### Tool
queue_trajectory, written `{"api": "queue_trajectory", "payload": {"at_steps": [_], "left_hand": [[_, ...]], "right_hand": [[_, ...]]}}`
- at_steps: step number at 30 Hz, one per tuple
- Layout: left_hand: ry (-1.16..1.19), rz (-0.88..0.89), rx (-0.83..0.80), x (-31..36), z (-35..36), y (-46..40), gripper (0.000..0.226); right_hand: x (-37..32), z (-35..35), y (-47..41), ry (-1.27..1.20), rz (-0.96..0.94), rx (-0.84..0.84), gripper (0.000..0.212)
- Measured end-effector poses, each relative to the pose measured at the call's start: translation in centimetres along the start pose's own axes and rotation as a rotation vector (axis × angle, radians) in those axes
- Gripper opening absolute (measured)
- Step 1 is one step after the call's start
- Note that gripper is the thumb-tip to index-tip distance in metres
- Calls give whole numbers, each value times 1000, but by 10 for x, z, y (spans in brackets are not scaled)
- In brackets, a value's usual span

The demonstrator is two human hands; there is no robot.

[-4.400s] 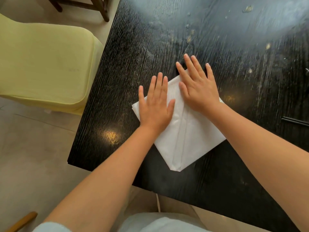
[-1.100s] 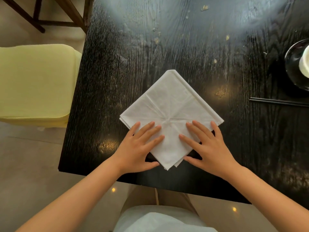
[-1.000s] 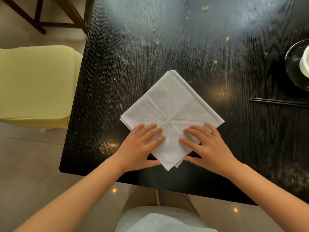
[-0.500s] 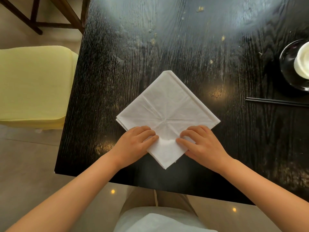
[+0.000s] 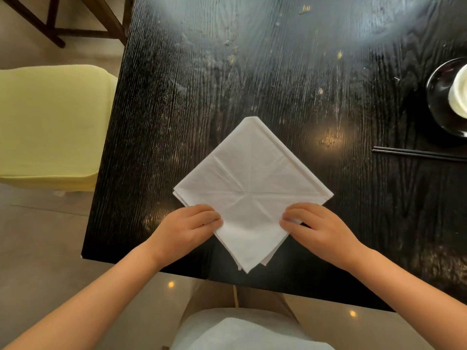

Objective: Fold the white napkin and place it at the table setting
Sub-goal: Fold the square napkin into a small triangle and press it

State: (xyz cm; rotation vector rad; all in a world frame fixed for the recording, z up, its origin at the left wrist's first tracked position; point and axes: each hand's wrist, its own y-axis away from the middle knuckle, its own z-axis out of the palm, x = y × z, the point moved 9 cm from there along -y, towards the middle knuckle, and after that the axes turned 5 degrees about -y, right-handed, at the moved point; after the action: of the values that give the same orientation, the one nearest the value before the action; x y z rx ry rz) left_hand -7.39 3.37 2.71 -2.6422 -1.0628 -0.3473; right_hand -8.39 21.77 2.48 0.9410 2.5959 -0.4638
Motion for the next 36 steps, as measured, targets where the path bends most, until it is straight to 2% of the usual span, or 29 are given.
{"api": "queue_trajectory", "payload": {"at_steps": [4, 7, 11, 16, 22, 25, 31, 36], "left_hand": [[96, -147, 30, -6, -8, 2, 21], [116, -356, 206, -24, -30, -1, 25], [142, -576, 433, -48, -57, -13, 16], [117, -669, 458, -70, -59, -36, 17], [106, -732, 381, -92, -34, -55, 16], [95, -777, 317, -100, -19, -59, 16], [47, -814, 302, -106, -8, -59, 13], [-5, -828, 308, -109, -3, -56, 14]], "right_hand": [[-2, -7, -4, -101, 97, 46, 16], [12, -25, -13, -188, 265, 183, 17], [28, -57, -32, -265, 405, 425, 12], [50, -66, -53, -266, 560, 515, 14], [81, -46, -57, -201, 776, 435, 6], [96, -29, -55, -201, 882, 370, 11], [105, -19, -57, -136, 947, 357, 15], [107, -20, -63, 24, 944, 336, 19]]}}
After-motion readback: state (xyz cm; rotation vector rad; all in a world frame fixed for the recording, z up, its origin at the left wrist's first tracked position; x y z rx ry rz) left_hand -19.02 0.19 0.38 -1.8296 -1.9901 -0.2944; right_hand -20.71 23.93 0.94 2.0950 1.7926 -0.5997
